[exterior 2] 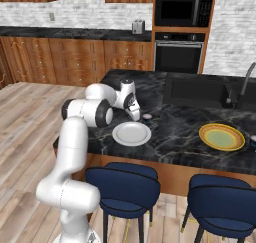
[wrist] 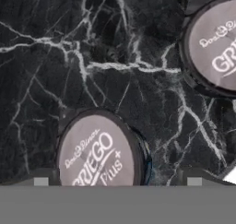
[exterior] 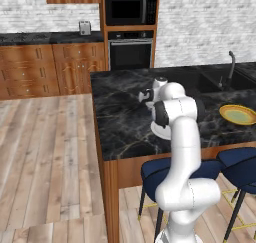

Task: Place two yogurt containers on each plate.

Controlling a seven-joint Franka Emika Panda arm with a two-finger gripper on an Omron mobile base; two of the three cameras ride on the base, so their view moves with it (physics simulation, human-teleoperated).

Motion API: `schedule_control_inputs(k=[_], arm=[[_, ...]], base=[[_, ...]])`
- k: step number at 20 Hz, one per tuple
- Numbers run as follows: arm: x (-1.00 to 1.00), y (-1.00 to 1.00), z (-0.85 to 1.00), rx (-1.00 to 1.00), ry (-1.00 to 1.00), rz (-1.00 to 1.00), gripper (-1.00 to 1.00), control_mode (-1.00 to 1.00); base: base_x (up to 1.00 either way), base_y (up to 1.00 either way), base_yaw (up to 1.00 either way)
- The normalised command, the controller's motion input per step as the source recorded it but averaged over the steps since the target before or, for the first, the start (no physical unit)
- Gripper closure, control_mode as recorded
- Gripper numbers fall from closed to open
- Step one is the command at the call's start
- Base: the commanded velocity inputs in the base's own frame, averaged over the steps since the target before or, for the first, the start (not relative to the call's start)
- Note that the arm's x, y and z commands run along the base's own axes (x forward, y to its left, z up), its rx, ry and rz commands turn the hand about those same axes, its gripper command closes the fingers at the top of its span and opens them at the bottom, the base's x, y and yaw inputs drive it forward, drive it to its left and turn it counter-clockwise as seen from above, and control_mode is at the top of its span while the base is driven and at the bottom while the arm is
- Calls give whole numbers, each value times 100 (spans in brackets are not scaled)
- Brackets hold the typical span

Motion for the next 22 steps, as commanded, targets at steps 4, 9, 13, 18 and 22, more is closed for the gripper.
schedule_control_inputs(k=[4, 9, 13, 18, 22], arm=[[24, -1, -1, 0, 0, 0, -100, -100], [0, -5, -12, 0, 0, 0, 100, -100], [-8, -9, -11, 2, 0, 0, 100, -100], [-23, -7, 2, 15, -6, 0, 100, -100], [-68, -5, 33, 22, -24, 0, 100, -100]], base=[[0, 0, 0], [0, 0, 0], [0, 0, 0], [0, 0, 0], [0, 0, 0]])
